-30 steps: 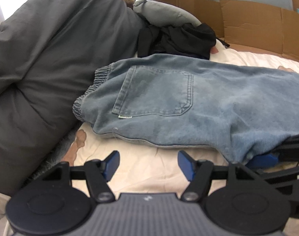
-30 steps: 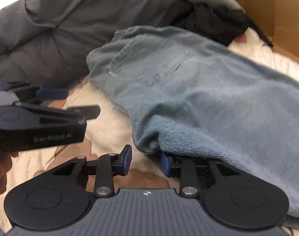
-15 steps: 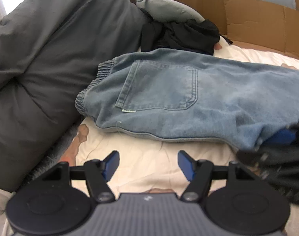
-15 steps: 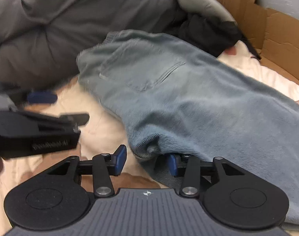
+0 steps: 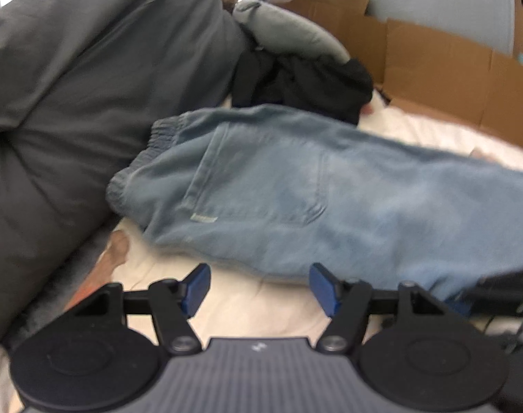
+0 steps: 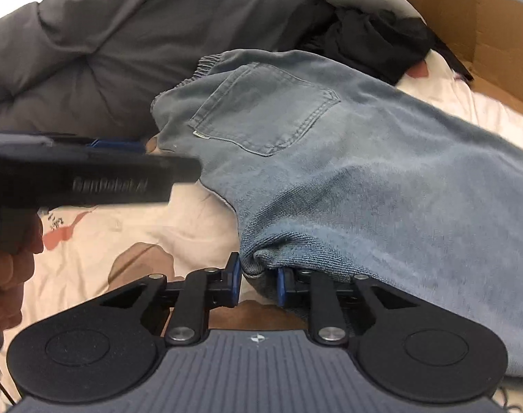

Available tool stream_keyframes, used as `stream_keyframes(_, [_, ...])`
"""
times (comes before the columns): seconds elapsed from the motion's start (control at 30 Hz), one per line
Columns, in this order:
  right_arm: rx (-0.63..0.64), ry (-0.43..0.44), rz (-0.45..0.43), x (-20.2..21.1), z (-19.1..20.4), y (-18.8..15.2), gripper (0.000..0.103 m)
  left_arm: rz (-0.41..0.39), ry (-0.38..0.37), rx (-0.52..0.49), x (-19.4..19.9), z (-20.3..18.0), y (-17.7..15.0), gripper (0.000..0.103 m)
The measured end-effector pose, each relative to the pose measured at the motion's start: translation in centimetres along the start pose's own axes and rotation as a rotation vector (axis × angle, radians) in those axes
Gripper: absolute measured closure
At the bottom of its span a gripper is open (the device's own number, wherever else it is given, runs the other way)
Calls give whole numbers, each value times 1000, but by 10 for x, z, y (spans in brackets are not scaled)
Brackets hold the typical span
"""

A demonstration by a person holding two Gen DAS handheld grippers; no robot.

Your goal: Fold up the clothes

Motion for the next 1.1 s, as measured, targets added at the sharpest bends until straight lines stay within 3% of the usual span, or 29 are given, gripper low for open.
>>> stream_keyframes(0.13, [-27, 29, 24, 2, 1, -10, 86, 42, -140, 51, -1, -24, 5, 55])
stream_keyframes(0.2, [-11, 63, 62, 3, 3, -19, 103, 59, -228, 25, -1, -41, 4, 62])
stream_keyframes(0.27, [-6, 78, 77, 11, 3, -26, 103, 69, -276, -5, -1, -53, 2, 79])
stream_keyframes(0.37, [-31, 64, 72, 31, -7, -29, 103, 88, -305, 0, -3, -61, -2, 93])
stream_keyframes(0.57, [-62, 17, 9, 70, -37, -14, 102, 90, -362, -45, 3, -80, -7, 97])
stream_keyframes(0.73, [-41, -55, 30, 68, -60, -11, 100, 121, -435, -53, 10, -88, -16, 97])
stream_keyframes(0.97, [-35, -143, 106, 43, -92, -36, 95, 177, -369, -142, -16, -95, -48, 101])
stream_keyframes(1.1, [-13, -158, 117, 44, -95, -39, 95, 134, -336, -244, -16, -103, -54, 100])
Point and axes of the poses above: each gripper's, at about its wrist camera, not at the fingertips, and x roughly against the way its jaws point, z to its left, y to its top, the point moved 8 cm from there along -x, roughly the way its jaws point, and after that the axes turned 8 degrees about y, right-handed, at the moved point
